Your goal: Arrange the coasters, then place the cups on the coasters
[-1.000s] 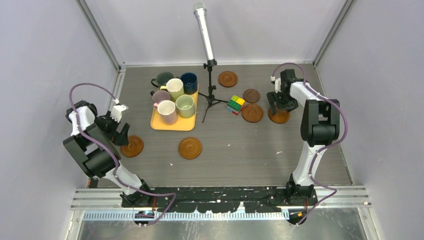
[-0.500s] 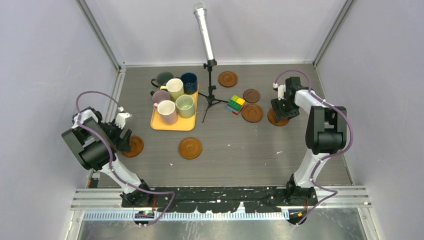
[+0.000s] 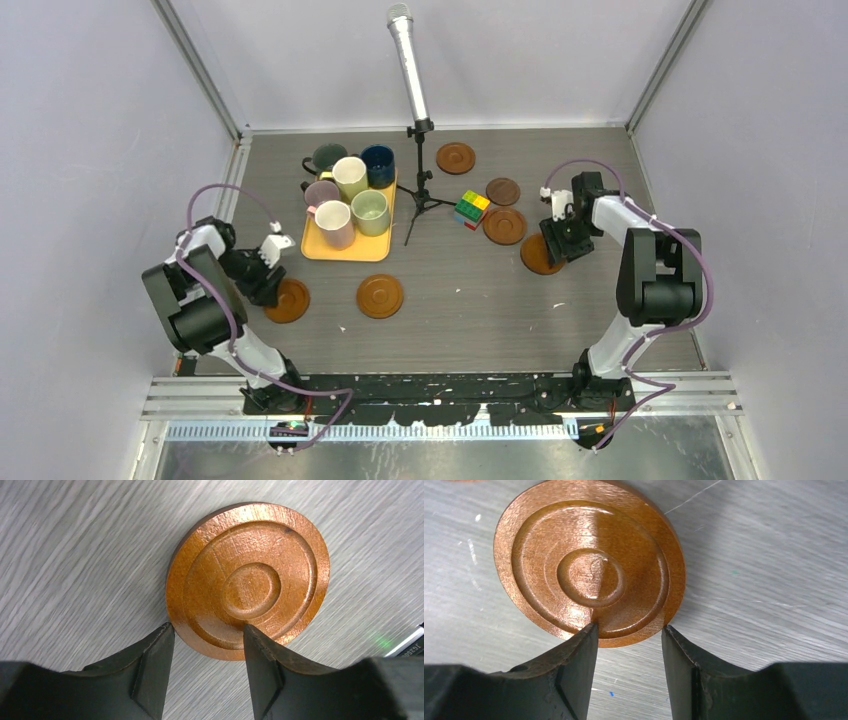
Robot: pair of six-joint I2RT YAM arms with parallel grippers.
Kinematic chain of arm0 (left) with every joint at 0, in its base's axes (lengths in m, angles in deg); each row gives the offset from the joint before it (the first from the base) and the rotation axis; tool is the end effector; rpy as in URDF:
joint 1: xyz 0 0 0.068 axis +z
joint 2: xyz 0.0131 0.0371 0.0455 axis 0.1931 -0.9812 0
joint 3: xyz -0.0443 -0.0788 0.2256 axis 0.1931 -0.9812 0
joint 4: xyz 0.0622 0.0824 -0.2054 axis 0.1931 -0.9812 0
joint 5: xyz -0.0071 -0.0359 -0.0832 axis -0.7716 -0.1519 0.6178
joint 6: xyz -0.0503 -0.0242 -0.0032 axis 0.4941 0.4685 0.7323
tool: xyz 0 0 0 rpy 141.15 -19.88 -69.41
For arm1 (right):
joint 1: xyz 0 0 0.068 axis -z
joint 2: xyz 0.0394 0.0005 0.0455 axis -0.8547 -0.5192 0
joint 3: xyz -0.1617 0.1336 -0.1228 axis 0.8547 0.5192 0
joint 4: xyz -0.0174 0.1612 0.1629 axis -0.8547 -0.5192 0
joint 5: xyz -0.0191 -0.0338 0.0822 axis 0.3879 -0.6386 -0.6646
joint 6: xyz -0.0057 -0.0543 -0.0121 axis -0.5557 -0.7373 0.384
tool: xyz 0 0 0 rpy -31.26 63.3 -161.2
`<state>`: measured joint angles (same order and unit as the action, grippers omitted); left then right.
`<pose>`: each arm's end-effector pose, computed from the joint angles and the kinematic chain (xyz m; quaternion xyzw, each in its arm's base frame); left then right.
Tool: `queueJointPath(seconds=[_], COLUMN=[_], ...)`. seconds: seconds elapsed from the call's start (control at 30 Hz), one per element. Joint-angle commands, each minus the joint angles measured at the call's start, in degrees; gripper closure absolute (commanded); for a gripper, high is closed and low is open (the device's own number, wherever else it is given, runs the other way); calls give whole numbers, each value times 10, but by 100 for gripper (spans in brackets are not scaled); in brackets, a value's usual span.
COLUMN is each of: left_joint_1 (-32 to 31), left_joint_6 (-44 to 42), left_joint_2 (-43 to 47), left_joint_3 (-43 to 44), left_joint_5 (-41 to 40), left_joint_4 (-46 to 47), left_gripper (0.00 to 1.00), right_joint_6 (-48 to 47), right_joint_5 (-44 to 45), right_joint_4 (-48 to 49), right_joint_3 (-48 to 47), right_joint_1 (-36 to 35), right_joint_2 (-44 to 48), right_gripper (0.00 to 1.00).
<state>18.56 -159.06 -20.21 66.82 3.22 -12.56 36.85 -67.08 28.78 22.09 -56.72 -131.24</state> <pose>0.2139 0.1036 0.1515 0.3623 0.9068 -0.1588 0.1459 0.2893 -0.0047 0.1548 -0.1780 0.9742 0.0432 0.1315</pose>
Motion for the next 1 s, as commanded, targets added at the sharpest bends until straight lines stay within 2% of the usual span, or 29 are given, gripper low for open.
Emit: queueJointPath(seconds=[0.0, 0.1, 0.23, 0.47, 0.97], left_joint_1=[-48, -84, -124, -131, 1], left_joint_6=[22, 47, 82, 131, 63], left_joint_2=[32, 54, 77, 49, 5], left_joint_3=[-41, -57, -76, -52, 34], left_joint_5=[5, 5, 1, -13, 7], left_joint_4=[9, 23, 47, 70, 21], left_gripper=[46, 46, 46, 48, 47], right_joint_6=[-26, -38, -48, -30, 49], right_joint_5=[-66, -79, -76, -69, -41], right_joint_4=[-56, -59, -58, -41, -22], right_joint_3=[29, 37, 50, 50, -60], right_joint_1=[-10, -20, -72, -159, -331], right_joint_2=[9, 14, 21, 10, -97], right_gripper=[47, 50, 51, 54, 62])
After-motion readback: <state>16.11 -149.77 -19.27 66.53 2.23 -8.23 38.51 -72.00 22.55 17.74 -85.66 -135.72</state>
